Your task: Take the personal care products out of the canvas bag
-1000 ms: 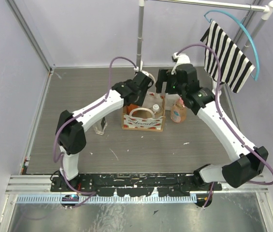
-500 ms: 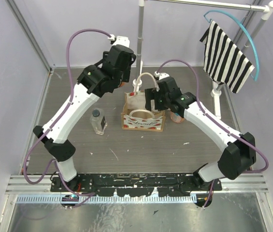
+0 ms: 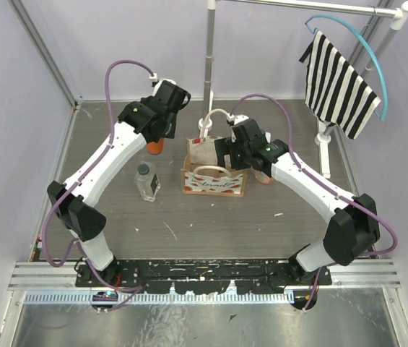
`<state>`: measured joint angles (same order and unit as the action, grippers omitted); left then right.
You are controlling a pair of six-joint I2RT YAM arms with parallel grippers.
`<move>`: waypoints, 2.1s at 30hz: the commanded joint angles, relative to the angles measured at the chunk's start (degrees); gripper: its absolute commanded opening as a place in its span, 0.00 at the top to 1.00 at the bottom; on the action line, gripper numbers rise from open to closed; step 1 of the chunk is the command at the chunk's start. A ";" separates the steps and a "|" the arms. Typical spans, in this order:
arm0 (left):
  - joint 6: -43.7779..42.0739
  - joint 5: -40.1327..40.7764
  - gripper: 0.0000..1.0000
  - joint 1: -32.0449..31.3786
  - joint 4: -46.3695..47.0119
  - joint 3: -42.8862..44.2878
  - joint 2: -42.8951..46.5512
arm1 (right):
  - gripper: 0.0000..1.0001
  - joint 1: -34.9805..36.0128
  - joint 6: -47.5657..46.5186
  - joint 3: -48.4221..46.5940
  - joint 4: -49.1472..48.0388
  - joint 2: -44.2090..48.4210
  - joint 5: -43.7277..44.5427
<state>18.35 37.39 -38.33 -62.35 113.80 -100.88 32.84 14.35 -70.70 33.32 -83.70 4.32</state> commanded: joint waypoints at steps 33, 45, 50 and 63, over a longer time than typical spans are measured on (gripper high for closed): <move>4.50 -2.98 0.88 7.74 19.00 -30.32 6.73 | 0.00 5.12 -2.15 -1.95 8.13 -11.03 6.72; 8.15 -2.96 0.89 7.73 17.27 -31.49 7.29 | 0.00 5.28 -1.98 0.97 5.94 0.08 9.16; 11.76 -2.00 0.89 7.82 15.53 -32.53 6.01 | 0.03 5.46 -1.96 1.88 4.21 3.69 10.82; 15.22 -6.16 0.55 8.87 16.99 -32.86 -0.75 | 0.00 5.41 -4.30 1.18 3.65 5.36 14.43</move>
<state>31.81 31.81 -29.63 -46.06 79.79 -99.77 38.15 12.21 -68.31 38.85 -81.21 14.96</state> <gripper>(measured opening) 0.624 0.998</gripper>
